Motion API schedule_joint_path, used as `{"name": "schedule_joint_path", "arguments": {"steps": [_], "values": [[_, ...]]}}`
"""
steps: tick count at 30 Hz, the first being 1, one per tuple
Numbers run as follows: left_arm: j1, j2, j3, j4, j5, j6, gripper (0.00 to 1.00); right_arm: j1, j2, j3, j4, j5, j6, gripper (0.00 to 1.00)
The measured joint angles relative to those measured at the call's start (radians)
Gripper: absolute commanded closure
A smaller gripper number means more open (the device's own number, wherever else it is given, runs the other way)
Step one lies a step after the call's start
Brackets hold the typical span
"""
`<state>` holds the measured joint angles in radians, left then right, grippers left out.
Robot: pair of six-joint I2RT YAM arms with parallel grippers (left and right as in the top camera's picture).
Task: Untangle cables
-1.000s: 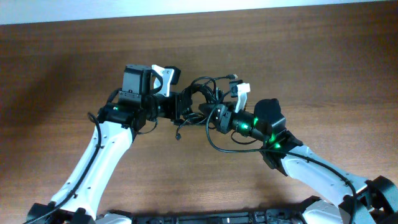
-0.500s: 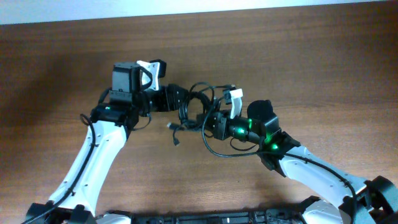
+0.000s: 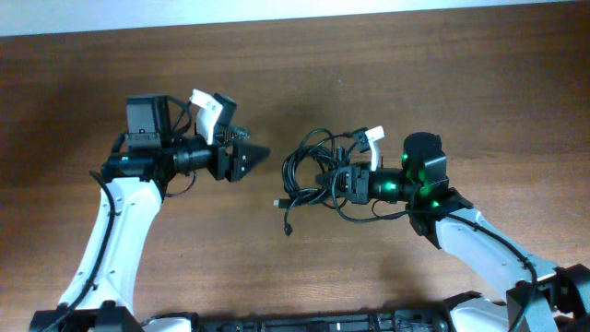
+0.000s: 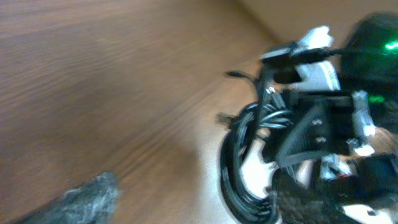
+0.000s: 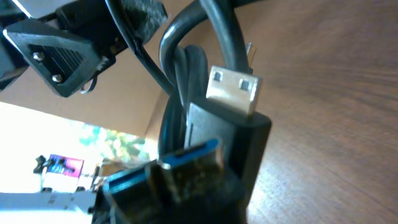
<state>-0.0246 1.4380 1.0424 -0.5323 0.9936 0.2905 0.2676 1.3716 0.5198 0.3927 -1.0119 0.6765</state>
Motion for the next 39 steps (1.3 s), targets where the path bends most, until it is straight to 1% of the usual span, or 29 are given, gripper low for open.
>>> {"name": "schedule_joint_path", "arguments": {"steps": [1, 2, 3, 4, 5, 6, 8, 10, 11, 13, 16, 17, 18, 19, 20, 21, 22, 23, 24, 25, 26, 28, 32, 34, 35, 38, 39], "values": [[0.005, 0.0, 0.0, -0.039, 0.064, 0.058, 0.11, 0.0, 0.0, 0.0, 0.0, -0.033, -0.004, 0.96], [0.001, 0.0, 0.002, -0.056, 0.084, 0.091, 0.13, 0.0, 0.0, 0.0, -0.001, -0.062, -0.01, 0.96], [-0.013, 0.0, 0.003, -0.129, 0.108, 0.168, 0.16, 0.0, 0.0, 0.0, 0.0, -0.092, -0.021, 0.96], [-0.03, 0.001, 0.003, -0.154, 0.111, 0.216, 0.16, 0.0, 0.0, 0.0, 0.0, -0.121, -0.027, 0.96], [-0.046, 0.001, 0.003, -0.166, 0.109, 0.248, 0.2, 0.0, 0.0, 0.0, 0.0, -0.141, -0.032, 0.96], [-0.069, 0.001, 0.003, -0.167, 0.102, 0.277, 0.2, 0.0, 0.0, 0.0, 0.0, -0.165, -0.041, 0.96], [-0.098, 0.001, 0.003, -0.17, 0.094, 0.299, 0.25, 0.0, 0.0, 0.0, 0.0, -0.185, -0.049, 0.96], [-0.13, 0.001, 0.003, -0.175, 0.089, 0.317, 0.44, 0.0, 0.0, 0.0, 0.0, -0.195, -0.052, 0.96], [-0.146, 0.001, 0.003, -0.175, 0.08, 0.324, 0.48, 0.0, 0.0, 0.0, 0.0, -0.196, -0.052, 0.96], [-0.184, 0.001, 0.003, -0.178, 0.037, 0.328, 0.5, 0.0, 0.0, 0.0, 0.005, -0.199, -0.053, 0.96], [-0.221, 0.001, 0.003, -0.183, -0.018, 0.334, 0.64, 0.0, 0.0, 0.0, 0.023, -0.206, -0.053, 0.96], [-0.226, 0.001, 0.003, -0.183, -0.026, 0.335, 0.73, 0.0, 0.0, 0.0, 0.023, -0.209, -0.052, 0.96], [-0.232, 0.001, 0.003, -0.182, -0.035, 0.336, 0.9, 0.0, 0.0, 0.0, 0.023, -0.217, -0.052, 0.96], [-0.232, 0.001, 0.003, -0.182, -0.042, 0.333, 1.0, 0.0, 0.0, 0.0, 0.024, -0.225, -0.054, 0.95], [-0.232, 0.001, 0.003, -0.182, -0.052, 0.328, 1.0, 0.0, 0.0, 0.0, 0.027, -0.233, -0.061, 0.94], [-0.232, 0.001, 0.003, -0.182, -0.056, 0.324, 1.0, 0.0, 0.0, 0.0, 0.029, -0.235, -0.064, 0.87], [-0.232, 0.001, 0.003, -0.182, -0.06, 0.319, 1.0, 0.0, 0.0, 0.0, 0.028, -0.235, -0.068, 0.69], [-0.232, 0.001, 0.003, -0.182, -0.063, 0.319, 1.0, 0.002, 0.0, 0.0, 0.026, -0.229, -0.074, 0.57], [-0.232, 0.001, 0.003, -0.18, -0.071, 0.319, 1.0, 0.002, 0.0, 0.0, 0.026, -0.215, -0.071, 0.33], [-0.235, 0.001, 0.003, -0.174, -0.107, 0.318, 1.0, 0.002, -0.001, 0.0, 0.03, -0.186, -0.071, 0.11], [-0.235, 0.002, 0.003, -0.169, -0.149, 0.289, 1.0, 0.002, -0.002, 0.0, 0.02, -0.134, -0.066, 0.01], [-0.235, 0.002, 0.003, -0.118, -0.3, 0.174, 1.0, 0.002, -0.004, 0.002, -0.014, -0.062, -0.066, 0.01], [-0.235, 0.002, 0.003, -0.056, -0.493, -0.092, 1.0, 0.002, -0.005, 0.003, -0.124, 0.075, -0.047, 0.0], [-0.235, 0.002, 0.003, -0.036, -0.542, -0.224, 1.0, 0.019, -0.005, 0.003, -0.14, 0.11, -0.027, 0.05], [-0.235, 0.002, 0.003, -0.034, -0.554, -0.267, 1.0, 0.04, -0.005, 0.003, -0.14, 0.119, -0.022, 0.08], [-0.235, 0.002, 0.003, -0.031, -0.566, -0.356, 1.0, 0.157, -0.005, 0.003, -0.139, 0.193, -0.018, 0.19], [-0.235, 0.002, 0.003, -0.031, -0.569, -0.387, 1.0, 0.196, -0.005, 0.003, -0.139, 0.231, -0.017, 0.2]]}}
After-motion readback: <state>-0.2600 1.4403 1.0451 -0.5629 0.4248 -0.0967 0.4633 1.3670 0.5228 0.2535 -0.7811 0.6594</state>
